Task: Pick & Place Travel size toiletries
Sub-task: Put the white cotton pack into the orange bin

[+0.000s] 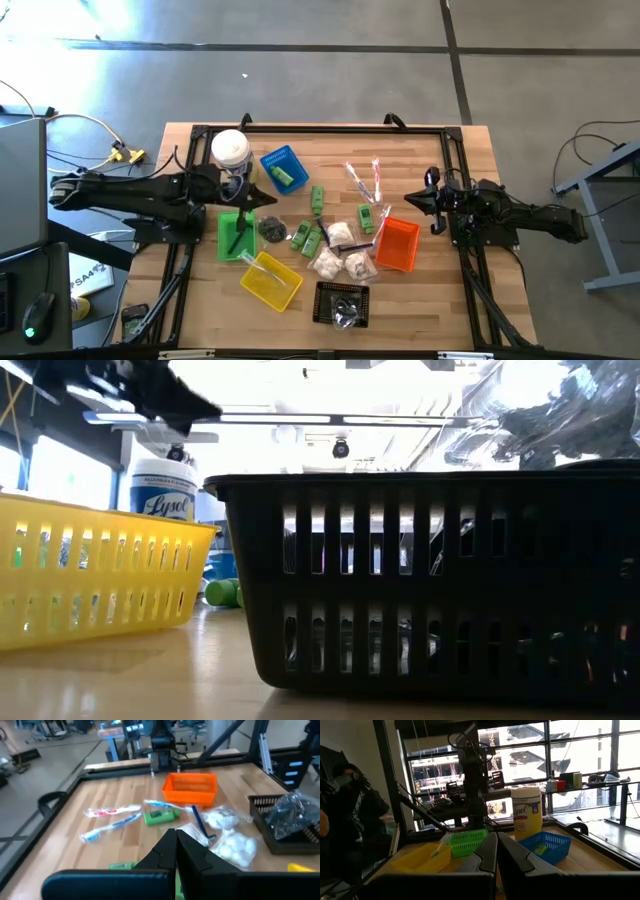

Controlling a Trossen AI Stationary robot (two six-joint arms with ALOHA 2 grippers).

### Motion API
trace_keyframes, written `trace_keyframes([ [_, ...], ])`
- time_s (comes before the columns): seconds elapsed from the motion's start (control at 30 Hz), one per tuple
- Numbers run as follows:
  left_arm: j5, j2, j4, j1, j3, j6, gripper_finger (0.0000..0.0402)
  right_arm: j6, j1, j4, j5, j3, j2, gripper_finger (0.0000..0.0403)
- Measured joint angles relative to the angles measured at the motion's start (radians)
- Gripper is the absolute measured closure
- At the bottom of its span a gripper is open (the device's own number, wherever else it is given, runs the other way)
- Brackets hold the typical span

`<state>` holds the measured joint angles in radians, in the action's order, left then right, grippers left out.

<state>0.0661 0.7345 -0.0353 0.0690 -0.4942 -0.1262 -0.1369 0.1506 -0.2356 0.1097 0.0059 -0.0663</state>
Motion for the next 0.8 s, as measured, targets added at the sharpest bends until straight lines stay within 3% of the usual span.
trace_keyframes([
  [0.4, 0.025, 0.022, -0.408, 0.095, 0.313, 0.051, 0.0401, 0.041, 0.000, 0.000, -0.003, 0.000, 0.000, 0.0399],
  [0.8, 0.029, 0.006, -0.288, 0.101, 0.327, 0.020, 0.0401, 0.047, 0.000, 0.005, 0.002, 0.000, 0.000, 0.0399],
])
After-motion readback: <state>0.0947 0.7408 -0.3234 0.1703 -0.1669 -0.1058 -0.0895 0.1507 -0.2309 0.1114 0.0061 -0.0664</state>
